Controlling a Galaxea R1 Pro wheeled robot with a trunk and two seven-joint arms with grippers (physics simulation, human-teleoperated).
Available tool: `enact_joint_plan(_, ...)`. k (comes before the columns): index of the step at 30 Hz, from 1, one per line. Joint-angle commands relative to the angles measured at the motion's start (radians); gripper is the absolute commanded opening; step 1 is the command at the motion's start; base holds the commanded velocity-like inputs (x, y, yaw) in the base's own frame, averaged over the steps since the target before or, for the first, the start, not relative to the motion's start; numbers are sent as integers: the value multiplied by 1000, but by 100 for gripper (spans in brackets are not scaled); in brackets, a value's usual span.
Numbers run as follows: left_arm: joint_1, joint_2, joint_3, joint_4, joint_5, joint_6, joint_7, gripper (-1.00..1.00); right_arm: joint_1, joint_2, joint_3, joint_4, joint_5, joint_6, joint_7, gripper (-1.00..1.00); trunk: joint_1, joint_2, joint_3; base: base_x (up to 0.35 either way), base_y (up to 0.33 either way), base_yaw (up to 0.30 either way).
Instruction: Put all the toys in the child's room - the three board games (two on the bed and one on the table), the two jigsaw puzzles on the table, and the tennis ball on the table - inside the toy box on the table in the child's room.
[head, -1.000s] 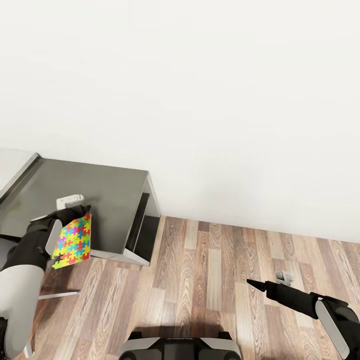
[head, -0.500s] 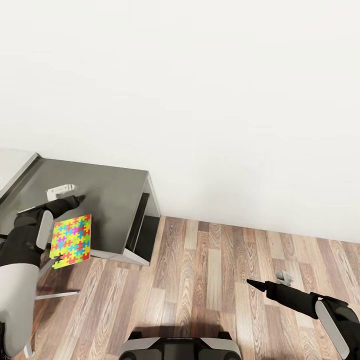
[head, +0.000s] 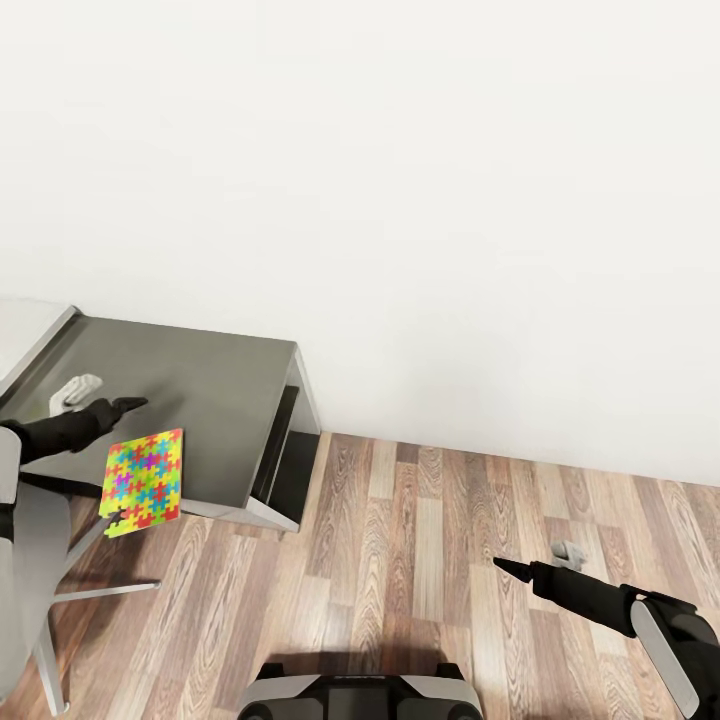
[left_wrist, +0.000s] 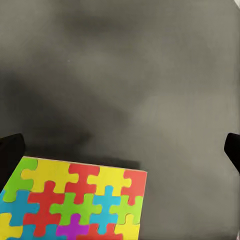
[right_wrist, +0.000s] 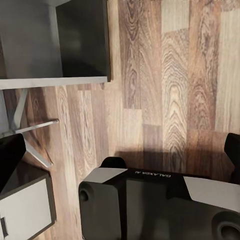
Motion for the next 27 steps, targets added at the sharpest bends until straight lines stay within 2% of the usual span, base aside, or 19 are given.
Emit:
enact_joint_plan(1, 4, 15, 8, -1, 0, 18, -59, 100, 0, 0, -1, -1, -4, 7, 1, 100, 1, -2, -1, 0, 0, 0)
enact_joint_plan(2, 7, 27, 13, -2, 5, 29, -100, 100, 0, 0, -1, -1, -4, 7, 2, 100, 1, -2, -1, 0, 0, 0)
enact_joint_plan(3, 95, 78, 19, -7, 9, 44, -428, 100, 0, 1, -3, -5, -9, 8, 6, 100, 1, -2, -1, 0, 0, 0)
enact_joint_plan(4, 161, 113, 23, -10, 11, 54, -657, 100, 0, 2, -4, -8, -13, 9, 8, 100, 1, -2, -1, 0, 0, 0)
enact_joint_plan(5, 188, 126, 24, -12, 12, 57, -744, 100, 0, 2, -5, -9, -15, 10, 8, 100, 1, -2, -1, 0, 0, 0)
enact_joint_plan(6, 232, 144, 26, -16, 13, 61, -881, 100, 0, 2, -6, -11, -17, 11, 9, 100, 1, -2, -1, 0, 0, 0)
enact_joint_plan(7, 251, 151, 27, -19, 13, 62, -935, 100, 0, 2, -6, -12, -18, 11, 10, 100, 1, -2, -1, 0, 0, 0)
enact_joint_plan(9, 315, 164, 30, -44, 14, 62, -1091, 100, 0, 3, -8, -14, -21, 14, 11, 100, 1, -2, -1, 0, 0, 0)
enact_joint_plan(12, 388, 169, 33, -103, 15, 62, -1196, 100, 0, 3, -10, -15, -23, 14, 11, 100, 1, -2, -1, 0, 0, 0)
enact_joint_plan(17, 443, 168, 36, -206, 18, 62, -1202, 100, 0, 7, -11, -17, -30, 14, 12, 100, 1, -2, -1, 0, 0, 0)
enact_joint_plan(27, 452, 163, 34, -229, 17, 62, -1202, 100, 0, 28, -11, -17, -40, 14, 11, 100, 1, -2, -1, 0, 0, 0)
